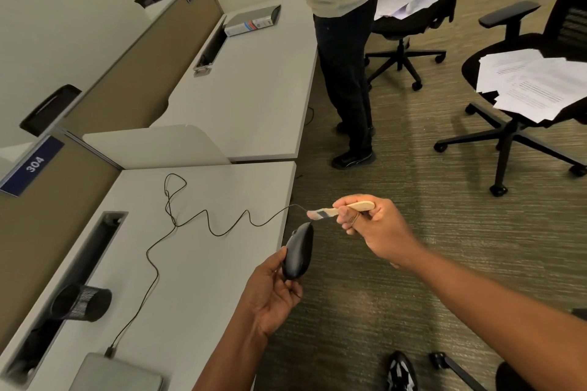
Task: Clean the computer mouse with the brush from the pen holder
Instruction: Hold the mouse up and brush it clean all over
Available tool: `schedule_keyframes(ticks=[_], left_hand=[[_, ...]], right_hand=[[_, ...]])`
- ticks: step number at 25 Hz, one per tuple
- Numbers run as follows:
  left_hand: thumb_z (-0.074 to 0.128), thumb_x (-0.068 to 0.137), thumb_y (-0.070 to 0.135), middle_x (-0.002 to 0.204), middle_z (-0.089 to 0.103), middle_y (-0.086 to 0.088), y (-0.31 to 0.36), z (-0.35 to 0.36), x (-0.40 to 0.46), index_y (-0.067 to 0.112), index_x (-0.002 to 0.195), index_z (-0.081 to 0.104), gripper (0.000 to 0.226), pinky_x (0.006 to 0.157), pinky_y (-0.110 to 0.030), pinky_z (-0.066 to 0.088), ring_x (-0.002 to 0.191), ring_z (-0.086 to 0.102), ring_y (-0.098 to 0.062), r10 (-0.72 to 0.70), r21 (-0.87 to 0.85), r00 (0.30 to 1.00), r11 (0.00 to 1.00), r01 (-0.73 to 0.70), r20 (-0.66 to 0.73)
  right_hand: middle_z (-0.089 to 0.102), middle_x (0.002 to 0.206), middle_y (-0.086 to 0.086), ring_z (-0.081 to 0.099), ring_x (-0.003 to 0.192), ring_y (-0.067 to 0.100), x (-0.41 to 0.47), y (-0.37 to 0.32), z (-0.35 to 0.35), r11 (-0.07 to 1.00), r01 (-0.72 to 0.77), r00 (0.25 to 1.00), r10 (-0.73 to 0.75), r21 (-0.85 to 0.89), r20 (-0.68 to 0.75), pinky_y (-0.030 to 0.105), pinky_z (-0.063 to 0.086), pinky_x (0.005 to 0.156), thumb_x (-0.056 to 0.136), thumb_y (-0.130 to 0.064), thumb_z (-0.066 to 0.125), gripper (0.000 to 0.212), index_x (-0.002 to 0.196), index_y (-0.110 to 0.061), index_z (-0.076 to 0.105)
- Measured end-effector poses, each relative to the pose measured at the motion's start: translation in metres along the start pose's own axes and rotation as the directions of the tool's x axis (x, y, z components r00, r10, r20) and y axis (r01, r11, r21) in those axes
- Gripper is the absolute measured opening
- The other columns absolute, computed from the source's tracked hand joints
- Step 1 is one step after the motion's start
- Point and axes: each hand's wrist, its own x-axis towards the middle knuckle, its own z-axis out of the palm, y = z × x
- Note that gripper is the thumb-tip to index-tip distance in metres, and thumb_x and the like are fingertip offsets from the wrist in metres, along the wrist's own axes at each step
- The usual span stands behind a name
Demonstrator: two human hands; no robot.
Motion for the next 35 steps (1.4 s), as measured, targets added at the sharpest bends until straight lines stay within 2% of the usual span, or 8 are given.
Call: schedule_keyframes(ticks=[5, 10, 13, 17, 21, 26, 29, 35], left_hand=[[0.074, 0.082, 0.023, 0.123, 0.06, -0.022, 0.001, 0.002, 0.002, 0.005, 0.141, 0.059, 0.064, 0.065, -0.028, 0.048, 0.093, 0.057, -0.025, 0.02, 0.028, 0.999, 0.999, -0.02, 0.029], [0.065, 0.101, 0.025, 0.135, 0.062, -0.026, 0.001, 0.0, 0.009, 0.006, 0.142, 0.059, 0.046, 0.061, -0.028, 0.052, 0.103, 0.058, -0.027, 0.007, -0.016, 1.0, 1.0, -0.007, 0.006], [0.063, 0.102, 0.027, 0.131, 0.062, -0.025, 0.001, 0.0, 0.008, 0.006, 0.14, 0.06, 0.043, 0.057, -0.027, 0.053, 0.095, 0.059, -0.027, -0.009, -0.011, 1.0, 1.0, 0.009, 0.018], [0.063, 0.101, 0.024, 0.133, 0.061, -0.026, 0.0, 0.0, 0.008, 0.006, 0.14, 0.059, 0.043, 0.069, -0.029, 0.049, 0.106, 0.058, -0.029, 0.0, -0.004, 0.999, 1.0, 0.0, 0.051], [0.07, 0.09, 0.023, 0.12, 0.063, -0.023, 0.001, -0.004, 0.006, 0.005, 0.135, 0.062, 0.049, 0.05, -0.026, 0.054, 0.09, 0.06, -0.026, -0.008, 0.02, 0.996, 1.0, 0.007, 0.086], [0.074, 0.083, 0.02, 0.114, 0.065, -0.024, 0.001, -0.005, 0.005, 0.004, 0.129, 0.065, 0.05, 0.051, -0.026, 0.054, 0.095, 0.059, -0.029, -0.026, 0.046, 0.992, 0.999, 0.021, 0.125], [0.074, 0.082, 0.021, 0.121, 0.061, -0.024, 0.003, -0.005, 0.006, 0.004, 0.13, 0.063, 0.053, 0.051, -0.027, 0.055, 0.095, 0.059, -0.029, -0.01, 0.03, 0.994, 1.0, 0.007, 0.11], [0.073, 0.082, 0.022, 0.122, 0.063, -0.025, 0.004, -0.011, 0.007, 0.004, 0.134, 0.061, 0.056, 0.055, -0.028, 0.055, 0.097, 0.06, -0.029, -0.022, 0.009, 0.995, 1.0, 0.021, 0.098]], right_hand=[[0.078, 0.082, 0.003, 0.069, 0.074, 0.012, -0.003, -0.005, -0.001, 0.998, -0.03, 0.99, 0.036, -0.047, 0.136, 0.03, 0.059, 0.071, 0.095, -0.029, 0.071, 0.012, 0.1, -0.022, 0.079], [0.076, 0.079, 0.009, 0.069, 0.072, 0.017, -0.007, -0.016, -0.005, 0.991, -0.123, 0.925, 0.093, 0.059, 0.369, 0.027, 0.057, 0.066, 0.09, -0.03, 0.071, 0.022, 0.099, -0.011, 0.079], [0.077, 0.082, 0.011, 0.07, 0.074, 0.018, -0.006, -0.016, -0.005, 0.986, -0.147, 0.894, 0.1, 0.075, 0.436, 0.027, 0.057, 0.066, 0.091, -0.029, 0.071, 0.023, 0.102, -0.01, 0.079], [0.078, 0.081, 0.009, 0.07, 0.073, 0.016, -0.004, -0.012, -0.001, 0.988, -0.138, 0.938, 0.109, 0.068, 0.33, 0.024, 0.058, 0.065, 0.087, -0.032, 0.073, 0.019, 0.097, -0.017, 0.081], [0.078, 0.081, 0.008, 0.07, 0.072, 0.014, 0.007, -0.007, -0.003, 0.991, -0.115, 0.978, 0.1, 0.07, 0.184, 0.023, 0.057, 0.064, 0.091, -0.027, 0.072, 0.015, 0.098, -0.017, 0.08], [0.077, 0.078, 0.002, 0.067, 0.071, 0.011, 0.013, 0.004, 0.002, 0.988, -0.124, 0.992, 0.125, -0.092, 0.002, 0.023, 0.057, 0.066, 0.099, -0.017, 0.07, 0.009, 0.097, -0.021, 0.078], [0.076, 0.078, 0.001, 0.066, 0.072, 0.012, 0.009, 0.008, 0.008, 0.995, -0.092, 0.984, 0.084, -0.039, -0.158, 0.025, 0.057, 0.066, 0.101, -0.019, 0.068, 0.01, 0.098, -0.022, 0.077], [0.074, 0.075, 0.009, 0.066, 0.065, 0.015, 0.006, -0.004, 0.002, 0.977, -0.157, 0.978, 0.133, 0.147, 0.158, 0.024, 0.053, 0.057, 0.102, -0.021, 0.065, 0.017, 0.093, -0.016, 0.079]])
